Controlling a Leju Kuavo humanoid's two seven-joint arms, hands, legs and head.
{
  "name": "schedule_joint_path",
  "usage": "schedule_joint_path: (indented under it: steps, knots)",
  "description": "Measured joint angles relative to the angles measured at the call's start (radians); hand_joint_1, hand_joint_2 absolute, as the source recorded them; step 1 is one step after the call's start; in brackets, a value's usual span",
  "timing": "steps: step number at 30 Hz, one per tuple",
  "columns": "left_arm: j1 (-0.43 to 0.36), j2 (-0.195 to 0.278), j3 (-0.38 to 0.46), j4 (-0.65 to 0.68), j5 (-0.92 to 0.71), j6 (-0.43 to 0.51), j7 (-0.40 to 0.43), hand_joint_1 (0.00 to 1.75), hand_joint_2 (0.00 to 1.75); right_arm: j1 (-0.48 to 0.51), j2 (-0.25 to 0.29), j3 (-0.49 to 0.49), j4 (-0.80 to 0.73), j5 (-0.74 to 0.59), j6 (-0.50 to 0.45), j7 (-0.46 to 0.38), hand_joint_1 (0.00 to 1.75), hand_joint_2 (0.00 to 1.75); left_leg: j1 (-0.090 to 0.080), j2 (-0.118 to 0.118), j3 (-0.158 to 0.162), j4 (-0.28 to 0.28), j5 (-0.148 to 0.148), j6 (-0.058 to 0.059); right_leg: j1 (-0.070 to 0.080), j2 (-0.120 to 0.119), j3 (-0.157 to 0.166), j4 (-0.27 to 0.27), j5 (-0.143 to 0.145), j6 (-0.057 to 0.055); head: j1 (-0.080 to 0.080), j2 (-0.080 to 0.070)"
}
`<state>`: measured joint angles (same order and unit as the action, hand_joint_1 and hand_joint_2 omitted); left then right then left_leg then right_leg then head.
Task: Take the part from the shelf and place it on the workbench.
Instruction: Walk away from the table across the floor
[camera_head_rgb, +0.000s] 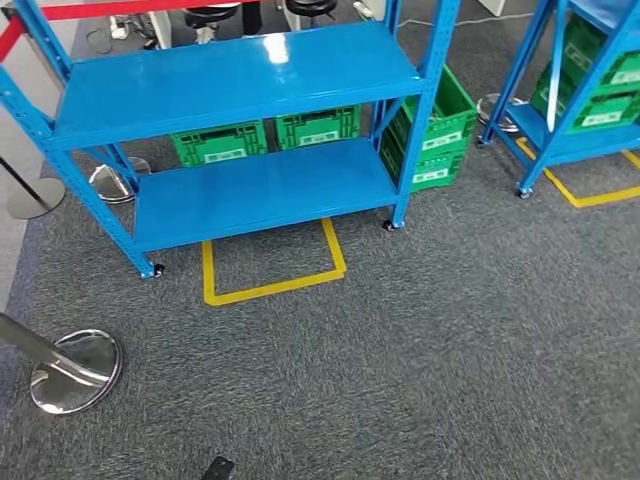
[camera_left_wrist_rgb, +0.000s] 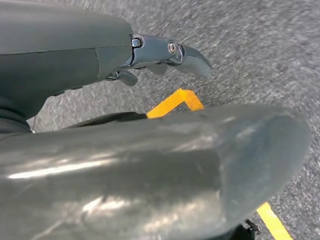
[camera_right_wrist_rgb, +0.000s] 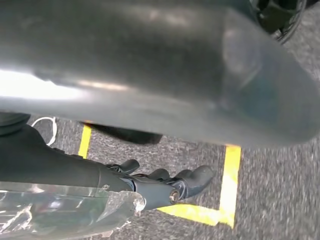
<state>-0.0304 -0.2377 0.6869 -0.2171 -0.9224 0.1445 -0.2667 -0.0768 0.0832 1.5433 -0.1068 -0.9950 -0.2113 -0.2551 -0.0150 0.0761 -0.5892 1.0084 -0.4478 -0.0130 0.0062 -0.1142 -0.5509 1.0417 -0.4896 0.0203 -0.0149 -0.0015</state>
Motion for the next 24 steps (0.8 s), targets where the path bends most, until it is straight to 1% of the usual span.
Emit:
schedule_joint_path:
  steps: [1,2,3,4,5,6,7,8,9,10,11,12,13,14,15,16,17,18,19,20,21,22,23,24]
  knots:
    - [0.001,0.000,0.000,0.000,0.000,0.000,0.000,0.00,0.00,0.001,0.000,0.000,0.000,0.000,0.000,0.000,0.00,0.00,0.003,-0.015,0.000,0.000,0.008,0.005,0.001,-0.013,0.003,-0.002,-0.004,0.005,0.000,0.000]
    - [0.002,0.000,0.000,0.000,0.000,0.000,0.000,0.00,0.00,0.000,0.000,0.000,0.000,0.000,0.000,0.000,0.00,0.00,0.006,-0.029,0.001,-0.002,0.011,0.010,0.000,-0.008,0.005,0.002,-0.012,0.011,0.002,0.000]
    - [0.003,0.000,0.000,0.000,0.000,0.000,0.000,0.00,0.00,-0.002,0.000,0.000,0.000,0.000,0.000,0.000,0.00,0.00,0.009,-0.042,0.003,-0.004,0.013,0.014,-0.002,0.012,-0.002,0.023,-0.028,0.016,0.005,0.000]
    - [0.003,0.000,0.000,0.000,0.000,0.000,0.000,0.00,0.00,-0.003,0.000,0.000,0.000,0.000,0.000,-0.001,0.00,0.00,0.013,-0.055,0.004,-0.006,0.015,0.017,-0.004,0.041,-0.019,0.065,-0.053,0.021,0.008,0.000]
    - [0.002,0.000,0.001,0.000,0.000,0.000,0.000,0.00,0.00,-0.004,0.000,0.000,0.000,0.000,0.000,-0.001,0.00,0.00,0.014,-0.067,0.004,-0.006,0.015,0.020,-0.006,0.074,-0.047,0.128,-0.084,0.025,0.012,0.000]
    - [0.001,0.000,0.001,0.000,0.000,0.000,0.000,0.00,0.00,-0.003,0.000,0.000,0.000,0.000,0.000,-0.001,0.00,0.00,0.015,-0.081,0.004,-0.006,0.015,0.022,-0.007,0.095,-0.081,0.197,-0.113,0.027,0.014,0.000]
    - [0.000,0.000,0.001,0.000,0.000,0.001,0.001,0.00,0.00,-0.001,0.000,0.000,0.000,0.000,0.001,0.000,0.00,0.00,0.015,-0.095,0.004,-0.006,0.014,0.023,-0.008,0.104,-0.111,0.251,-0.129,0.028,0.015,0.000]
    - [0.001,0.000,0.001,0.000,0.000,0.001,0.001,0.00,0.00,0.000,0.000,0.001,0.000,0.001,0.001,0.000,0.00,0.00,0.015,-0.111,0.004,-0.006,0.014,0.023,-0.008,0.108,-0.127,0.275,-0.127,0.028,0.016,0.000]
    - [0.002,0.000,0.001,0.000,0.000,0.002,0.002,0.00,0.00,0.001,0.000,0.001,0.000,0.001,0.001,0.000,0.00,0.00,0.015,-0.126,0.006,-0.006,0.014,0.023,-0.008,0.111,-0.124,0.259,-0.106,0.027,0.015,0.000]
    - [0.002,0.000,0.001,0.000,0.000,0.002,0.003,0.00,0.00,0.001,0.000,0.001,0.000,0.001,0.002,0.000,0.00,0.00,0.015,-0.142,0.007,-0.006,0.014,0.022,-0.008,0.117,-0.104,0.208,-0.070,0.025,0.016,0.000]
    - [0.002,0.000,0.001,0.000,0.000,0.002,0.003,0.00,0.00,0.001,0.000,0.001,0.000,0.002,0.002,0.000,0.00,0.00,0.016,-0.157,0.009,-0.006,0.013,0.020,-0.011,0.133,-0.074,0.139,-0.032,0.024,0.016,0.000]
    - [0.001,0.000,0.001,0.000,0.000,0.003,0.004,0.00,0.00,-0.001,0.000,0.001,0.000,0.002,0.002,0.000,0.00,0.00,0.015,-0.170,0.009,-0.004,0.010,0.016,-0.015,0.159,-0.045,0.074,-0.009,0.024,0.016,0.000]
    - [0.001,0.000,0.001,0.000,0.000,0.005,0.005,0.00,0.00,-0.002,0.001,0.001,0.000,0.003,0.002,-0.001,0.00,0.00,0.015,-0.181,0.008,-0.003,0.006,0.011,-0.018,0.180,-0.024,0.028,0.001,0.022,0.016,0.000]
    - [0.000,0.000,0.002,0.000,0.000,0.008,0.006,0.00,0.00,-0.003,0.001,0.001,-0.001,0.003,0.002,-0.001,0.00,0.00,0.015,-0.191,0.006,-0.004,0.002,0.006,-0.020,0.194,-0.011,0.004,-0.001,0.018,0.015,0.000]
    - [0.001,0.001,0.002,0.000,0.000,0.012,0.007,0.00,0.00,-0.003,0.002,0.001,-0.001,0.003,0.002,-0.001,0.00,0.00,0.015,-0.200,0.004,-0.005,-0.001,0.000,-0.019,0.196,-0.006,-0.001,-0.008,0.013,0.014,0.000]
    - [0.001,0.001,0.004,0.000,0.000,0.016,0.008,0.00,0.00,-0.003,0.002,0.001,-0.001,0.002,0.002,-0.001,0.00,0.00,0.017,-0.208,0.004,-0.008,-0.003,-0.005,-0.019,0.185,-0.002,-0.002,-0.009,0.004,0.012,0.000]
    - [0.002,0.001,0.005,0.000,0.000,0.020,0.009,0.00,0.00,-0.003,0.002,0.001,-0.001,0.002,0.002,-0.001,0.00,0.00,0.018,-0.205,0.005,-0.005,-0.005,-0.009,-0.018,0.174,0.006,-0.005,-0.011,-0.003,0.011,0.000]
    - [0.003,0.001,0.007,0.000,0.000,0.022,0.010,0.00,0.00,-0.002,0.003,0.001,-0.001,0.001,0.001,-0.001,0.00,0.00,0.017,-0.187,-0.002,0.010,-0.010,-0.014,-0.019,0.163,0.015,-0.009,-0.013,-0.010,0.006,0.000]
    - [0.002,0.001,0.008,0.000,0.000,0.024,0.010,0.00,0.00,-0.002,0.004,0.001,-0.001,0.001,0.001,-0.002,0.00,0.00,0.016,-0.160,-0.020,0.046,-0.022,-0.019,-0.020,0.151,0.026,-0.013,-0.016,-0.016,0.001,0.000]
    - [0.001,0.001,0.009,0.000,0.000,0.025,0.010,0.00,0.00,0.001,0.005,0.001,-0.001,0.001,0.001,-0.002,0.00,0.00,0.014,-0.128,-0.052,0.101,-0.040,-0.022,-0.019,0.137,0.037,-0.016,-0.023,-0.019,-0.004,0.000]
    - [0.001,0.001,0.010,0.000,0.000,0.025,0.010,0.00,0.00,0.003,0.005,0.001,-0.001,0.000,0.001,-0.002,0.00,0.00,0.014,-0.105,-0.096,0.170,-0.060,-0.025,-0.018,0.123,0.048,-0.018,-0.032,-0.020,-0.008,0.000]
    - [0.001,0.001,0.010,0.000,0.000,0.026,0.010,0.00,0.00,0.006,0.005,0.001,-0.001,0.000,0.002,-0.002,0.00,0.00,0.014,-0.093,-0.143,0.234,-0.073,-0.026,-0.017,0.108,0.059,-0.018,-0.043,-0.020,-0.008,0.000]
    - [0.004,0.001,0.011,0.000,0.000,0.026,0.010,0.00,0.00,0.009,0.005,0.001,-0.001,0.000,0.002,-0.002,0.00,0.00,0.014,-0.089,-0.179,0.273,-0.068,-0.025,-0.016,0.094,0.072,-0.019,-0.055,-0.020,-0.009,0.000]
    - [0.006,0.002,0.012,0.000,0.000,0.026,0.010,0.00,0.00,0.010,0.005,0.001,-0.001,-0.001,0.002,-0.002,0.00,0.00,0.013,-0.087,-0.197,0.277,-0.043,-0.022,-0.015,0.084,0.087,-0.020,-0.069,-0.018,-0.009,0.000]
